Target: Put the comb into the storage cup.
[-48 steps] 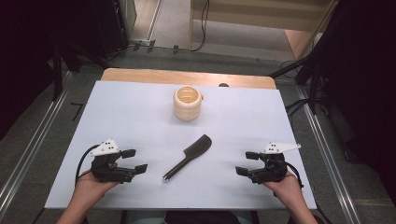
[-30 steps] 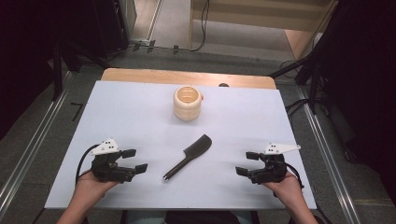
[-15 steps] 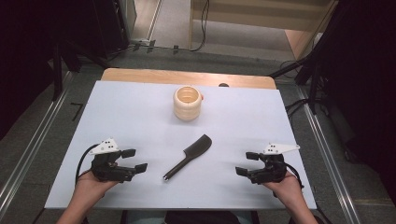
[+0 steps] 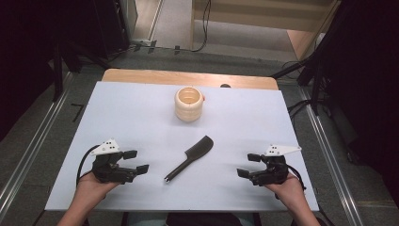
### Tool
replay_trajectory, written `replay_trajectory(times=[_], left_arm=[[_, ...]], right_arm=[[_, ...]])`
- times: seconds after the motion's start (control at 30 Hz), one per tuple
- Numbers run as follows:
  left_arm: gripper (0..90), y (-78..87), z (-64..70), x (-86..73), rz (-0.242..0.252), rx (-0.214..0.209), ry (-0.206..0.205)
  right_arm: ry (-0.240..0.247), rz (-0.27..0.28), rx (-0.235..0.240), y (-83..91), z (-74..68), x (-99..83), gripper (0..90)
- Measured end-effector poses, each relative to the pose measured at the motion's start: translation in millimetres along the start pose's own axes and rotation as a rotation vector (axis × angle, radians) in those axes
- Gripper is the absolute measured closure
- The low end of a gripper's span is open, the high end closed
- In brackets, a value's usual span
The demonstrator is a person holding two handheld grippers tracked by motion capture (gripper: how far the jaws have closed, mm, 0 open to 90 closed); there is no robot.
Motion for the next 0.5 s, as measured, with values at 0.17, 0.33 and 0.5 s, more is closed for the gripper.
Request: replay_trajectory(times=[0.17,0.33,0.5], left_arm=[[21.3,-0.7,1.3,1.9,0.006,-0.003,0.003],[21.3,-1.6,2.8,3.5,0.002,-0.002,0.006],[21.4,-3.0,5.0,9.9,0.004,-0.013,0.025]], right_arm=[[-0.001,-0.002,0.001,-0.1,0.3,-0.3,13.7],[-0.003,-0.004,-0.002,-0.4,0.5,-0.7,13.7],[-0.001,-0.006,0.0,-0.6,0.4,-1.0,13.7]])
Point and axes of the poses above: each handheld gripper's, and its own axes: y roughly backward along the jaws, x roughly out of its top, z roughly to its right, the point moved 10 cm from there along -y, roughly forward along the jaws, and after that the axes turned 7 degrees about y, right-handed, at the moved point
